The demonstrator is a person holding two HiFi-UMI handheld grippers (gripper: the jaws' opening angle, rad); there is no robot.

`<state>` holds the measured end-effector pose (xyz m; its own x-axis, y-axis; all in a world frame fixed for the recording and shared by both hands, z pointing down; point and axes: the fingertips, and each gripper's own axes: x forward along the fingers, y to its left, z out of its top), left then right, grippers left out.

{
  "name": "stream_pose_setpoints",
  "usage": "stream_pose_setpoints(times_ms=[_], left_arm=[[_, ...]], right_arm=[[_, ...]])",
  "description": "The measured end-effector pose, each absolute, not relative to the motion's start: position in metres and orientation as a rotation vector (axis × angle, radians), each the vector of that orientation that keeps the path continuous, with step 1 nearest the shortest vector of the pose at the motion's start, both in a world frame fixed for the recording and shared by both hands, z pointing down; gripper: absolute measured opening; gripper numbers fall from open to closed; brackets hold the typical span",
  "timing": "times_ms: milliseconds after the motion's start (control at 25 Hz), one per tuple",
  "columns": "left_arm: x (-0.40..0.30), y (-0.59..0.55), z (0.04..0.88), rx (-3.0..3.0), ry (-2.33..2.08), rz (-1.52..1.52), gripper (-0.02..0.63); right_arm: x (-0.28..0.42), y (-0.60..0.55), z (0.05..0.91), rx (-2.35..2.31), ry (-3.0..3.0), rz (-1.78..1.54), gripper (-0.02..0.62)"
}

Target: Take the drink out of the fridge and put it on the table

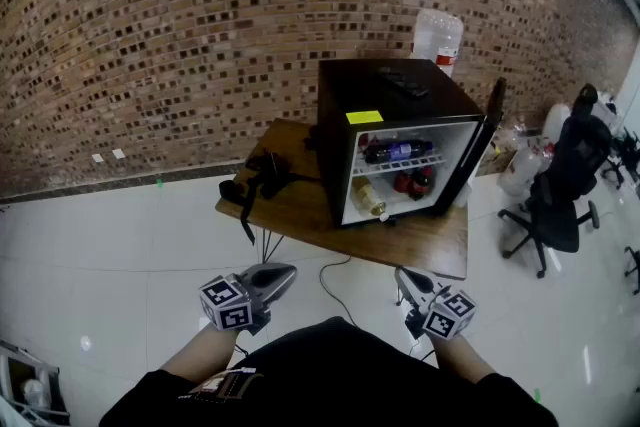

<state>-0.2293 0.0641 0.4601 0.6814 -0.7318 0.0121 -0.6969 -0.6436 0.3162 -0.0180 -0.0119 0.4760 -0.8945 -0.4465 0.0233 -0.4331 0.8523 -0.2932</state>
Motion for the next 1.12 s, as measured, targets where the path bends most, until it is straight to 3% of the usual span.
stream_pose_setpoints(times_ms=[440, 840, 880, 920, 1120], left_arm=[[-0.105, -0.041, 0.433, 2.741, -0.999, -0.056, 0.002], [-0.082, -0.180, 0.458, 2.926, -0.799, 0.282, 0.003], [-0.077, -0.194, 0.460, 2.941, -0.772, 0.328, 0.039], [-0.072, -0.209, 0.460, 2.954, -0.753, 0.374, 0.142], [-0.038, -0.276, 0.462, 2.994, -0.813, 0.584, 0.214]], right_arm=[[0.084, -0.081, 0.470, -0.878, 2.983, -0.366, -0.005], [0.073, -0.170, 0.502, -1.127, 2.977, -0.439, -0.005], [0.073, -0.180, 0.502, -1.154, 2.967, -0.441, -0.005], [0.075, -0.192, 0.500, -1.180, 2.953, -0.439, -0.005], [0.089, -0.224, 0.498, -1.177, 2.940, -0.457, -0.005]])
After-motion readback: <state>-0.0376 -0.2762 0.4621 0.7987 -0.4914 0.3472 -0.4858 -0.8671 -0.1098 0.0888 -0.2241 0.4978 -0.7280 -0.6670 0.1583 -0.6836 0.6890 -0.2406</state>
